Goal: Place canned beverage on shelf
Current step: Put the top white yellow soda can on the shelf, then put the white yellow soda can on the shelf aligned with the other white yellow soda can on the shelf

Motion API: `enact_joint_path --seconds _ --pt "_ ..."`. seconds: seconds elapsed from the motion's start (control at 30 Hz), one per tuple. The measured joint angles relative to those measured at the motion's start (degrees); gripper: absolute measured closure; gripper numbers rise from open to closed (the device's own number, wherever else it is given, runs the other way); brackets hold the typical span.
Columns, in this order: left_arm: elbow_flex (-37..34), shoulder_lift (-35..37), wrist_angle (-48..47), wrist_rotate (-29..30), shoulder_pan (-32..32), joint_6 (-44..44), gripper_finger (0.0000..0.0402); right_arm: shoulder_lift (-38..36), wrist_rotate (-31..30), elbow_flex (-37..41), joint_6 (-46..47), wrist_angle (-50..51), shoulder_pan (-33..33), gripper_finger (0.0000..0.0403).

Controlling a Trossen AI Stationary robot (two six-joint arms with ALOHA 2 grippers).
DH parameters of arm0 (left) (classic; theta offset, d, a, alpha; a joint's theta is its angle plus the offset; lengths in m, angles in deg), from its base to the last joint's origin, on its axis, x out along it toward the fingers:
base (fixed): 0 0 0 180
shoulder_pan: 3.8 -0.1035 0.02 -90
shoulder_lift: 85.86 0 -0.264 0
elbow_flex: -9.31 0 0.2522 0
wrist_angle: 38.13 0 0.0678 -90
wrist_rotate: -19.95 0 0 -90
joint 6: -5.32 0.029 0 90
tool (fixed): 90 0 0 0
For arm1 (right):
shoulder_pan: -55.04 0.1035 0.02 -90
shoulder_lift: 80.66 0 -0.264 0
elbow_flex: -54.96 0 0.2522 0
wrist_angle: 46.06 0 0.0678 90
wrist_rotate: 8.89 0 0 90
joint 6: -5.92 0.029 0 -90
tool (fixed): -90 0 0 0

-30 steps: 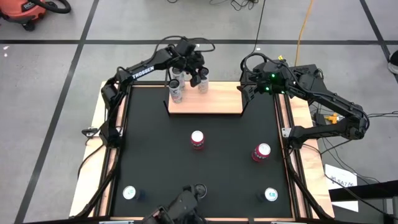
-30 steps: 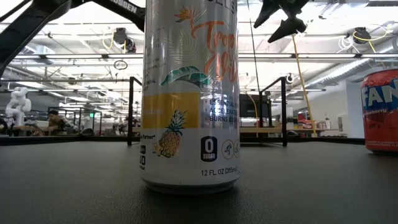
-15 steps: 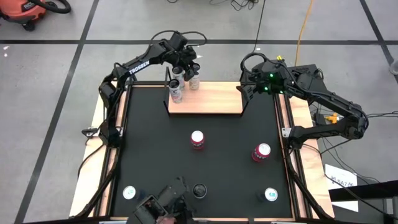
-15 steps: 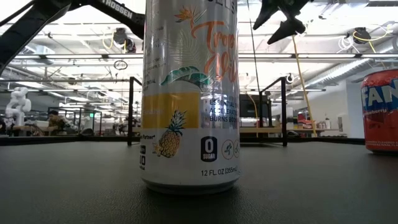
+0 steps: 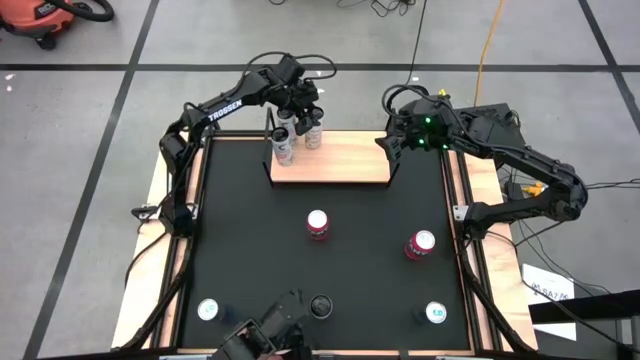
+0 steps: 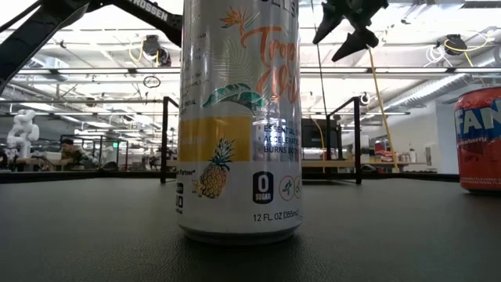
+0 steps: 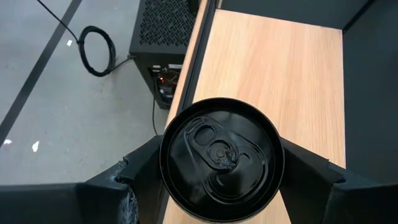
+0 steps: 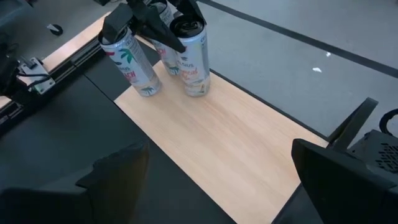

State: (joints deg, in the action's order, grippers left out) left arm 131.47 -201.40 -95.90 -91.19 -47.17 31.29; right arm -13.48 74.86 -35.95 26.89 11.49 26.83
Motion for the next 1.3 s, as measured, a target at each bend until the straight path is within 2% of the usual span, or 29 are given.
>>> enact_joint_path --seconds 0.17,0.47,0.63,1.1,1.3 --pt "0.0 0.0 -0.06 0.02 -0.01 -0.02 0.0151 -0.04 0.01 0.0 0.0 -0.68 0.0 0.0023" --pt "0.0 0.0 -0.51 0.74 0.02 -0.04 0.0101 -0.07 0.25 0.0 0.02 -0.7 0.0 0.0023" --pt "0.0 1.48 -0.75 2.05 0.28 0.01 0.0089 -0.07 0.27 0.0 0.0 -0.7 0.0 0.0023" --pt "0.0 14.94 -0.68 6.71 2.87 0.04 0.0089 -0.07 0.46 0.0 2.51 -2.8 0.39 0.0023" --pt "0.02 21.33 -2.87 8.13 6.98 -0.35 0.0089 -0.07 -0.1 0.0 6.68 -3.8 4.48 0.0023"
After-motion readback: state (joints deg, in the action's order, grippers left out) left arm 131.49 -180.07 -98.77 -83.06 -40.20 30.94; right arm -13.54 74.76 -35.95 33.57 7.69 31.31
